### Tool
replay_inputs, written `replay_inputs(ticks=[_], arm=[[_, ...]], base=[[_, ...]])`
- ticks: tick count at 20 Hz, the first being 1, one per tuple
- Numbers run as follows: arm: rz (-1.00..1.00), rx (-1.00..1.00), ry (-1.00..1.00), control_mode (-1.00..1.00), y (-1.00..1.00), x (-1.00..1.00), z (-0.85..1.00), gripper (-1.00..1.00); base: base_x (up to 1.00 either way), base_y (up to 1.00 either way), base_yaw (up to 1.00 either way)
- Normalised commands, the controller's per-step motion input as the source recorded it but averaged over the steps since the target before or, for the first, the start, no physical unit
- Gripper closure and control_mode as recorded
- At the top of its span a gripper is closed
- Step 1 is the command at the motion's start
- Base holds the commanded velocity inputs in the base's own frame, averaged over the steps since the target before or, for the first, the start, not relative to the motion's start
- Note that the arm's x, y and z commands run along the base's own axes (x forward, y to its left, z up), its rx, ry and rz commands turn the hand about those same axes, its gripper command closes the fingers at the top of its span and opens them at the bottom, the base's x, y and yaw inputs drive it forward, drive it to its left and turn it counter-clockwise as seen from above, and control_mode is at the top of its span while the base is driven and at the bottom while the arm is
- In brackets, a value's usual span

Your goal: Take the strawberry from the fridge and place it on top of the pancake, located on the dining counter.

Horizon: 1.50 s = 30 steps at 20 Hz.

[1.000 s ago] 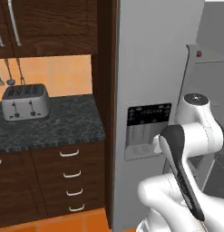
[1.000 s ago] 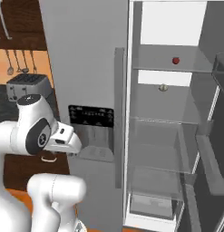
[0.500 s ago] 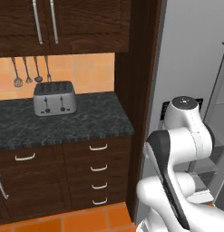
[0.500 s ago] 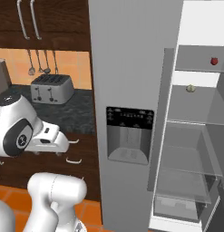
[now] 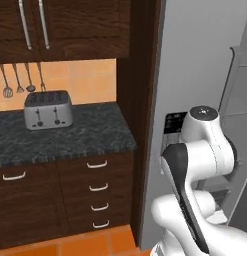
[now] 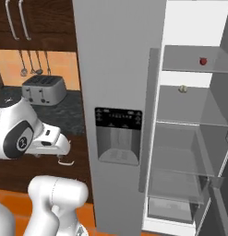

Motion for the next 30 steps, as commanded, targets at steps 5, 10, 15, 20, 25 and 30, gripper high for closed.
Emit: replay_inputs(ticks=[5, 10, 15, 20, 25, 30], arm=[[0.00, 0.00, 0.00, 1.00, 0.00, 0.00, 0.00, -1.00], [0.00, 0.00, 0.00, 1.00, 0.00, 0.00, 0.00, -1.00], [0.00, 0.00, 0.00, 1.00, 0.00, 0.00, 0.00, -1.00], [0.00, 0.00, 0.00, 1.00, 0.00, 0.00, 0.00, -1.00], [0.00, 0.00, 0.00, 1.00, 0.00, 0.00, 0.00, -1.00], [0.00, 0.00, 0.00, 1.00, 0.00, 0.00, 0.00, -1.00]], base=[[0.06, -0.49, -0.07], [0.28, -0.62, -0.03], [0.33, -0.75, 0.00], [0.23, -0.47, -0.07], [0.36, -0.45, -0.13], [0.40, -0.41, -0.12]])
